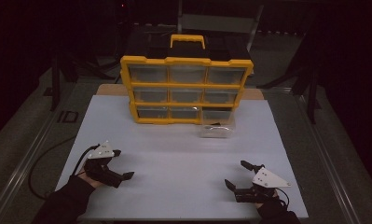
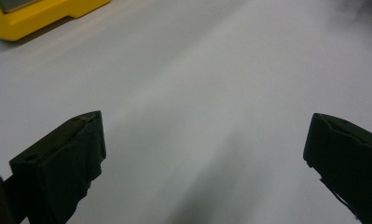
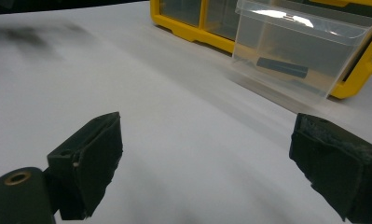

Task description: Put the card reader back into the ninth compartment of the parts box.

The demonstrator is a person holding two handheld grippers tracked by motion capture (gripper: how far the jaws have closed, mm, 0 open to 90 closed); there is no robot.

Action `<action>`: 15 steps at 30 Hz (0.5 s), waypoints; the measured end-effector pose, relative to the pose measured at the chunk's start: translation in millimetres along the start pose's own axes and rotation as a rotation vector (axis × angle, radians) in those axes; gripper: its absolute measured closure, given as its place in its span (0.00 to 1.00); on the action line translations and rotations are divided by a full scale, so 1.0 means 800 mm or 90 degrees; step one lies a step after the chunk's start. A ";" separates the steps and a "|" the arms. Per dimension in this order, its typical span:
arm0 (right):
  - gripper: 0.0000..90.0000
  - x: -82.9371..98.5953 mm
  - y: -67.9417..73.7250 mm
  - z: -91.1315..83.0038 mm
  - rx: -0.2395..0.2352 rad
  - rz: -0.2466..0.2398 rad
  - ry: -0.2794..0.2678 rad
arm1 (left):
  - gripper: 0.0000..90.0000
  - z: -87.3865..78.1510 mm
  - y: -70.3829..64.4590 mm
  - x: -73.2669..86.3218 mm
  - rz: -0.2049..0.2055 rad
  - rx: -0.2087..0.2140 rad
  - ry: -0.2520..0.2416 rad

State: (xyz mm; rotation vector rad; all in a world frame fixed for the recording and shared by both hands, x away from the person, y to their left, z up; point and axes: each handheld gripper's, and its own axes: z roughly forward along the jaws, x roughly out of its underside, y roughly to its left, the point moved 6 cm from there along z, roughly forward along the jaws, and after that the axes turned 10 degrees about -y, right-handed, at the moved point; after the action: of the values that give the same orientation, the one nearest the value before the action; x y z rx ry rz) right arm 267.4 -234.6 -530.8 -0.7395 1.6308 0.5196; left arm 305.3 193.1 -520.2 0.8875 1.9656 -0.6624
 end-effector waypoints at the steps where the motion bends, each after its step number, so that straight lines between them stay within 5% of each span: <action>1: 0.11 0.000 0.000 0.000 0.003 0.005 -0.001 | 0.00 -0.002 0.001 0.002 -0.005 -0.005 -0.005; 6: 0.11 0.000 0.000 0.000 0.001 0.000 0.002 | 0.00 -0.008 0.000 0.015 -0.016 -0.045 -0.019; 15: 0.11 0.000 0.000 0.000 -0.001 -0.004 0.004 | 0.00 -0.011 -0.004 0.032 -0.026 -0.077 -0.044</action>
State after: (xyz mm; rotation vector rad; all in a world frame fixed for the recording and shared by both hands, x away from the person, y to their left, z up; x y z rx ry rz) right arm 267.3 -234.6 -531.2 -0.7484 1.6331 0.5149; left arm 288.3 206.0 -537.8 0.7434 1.9450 -0.5838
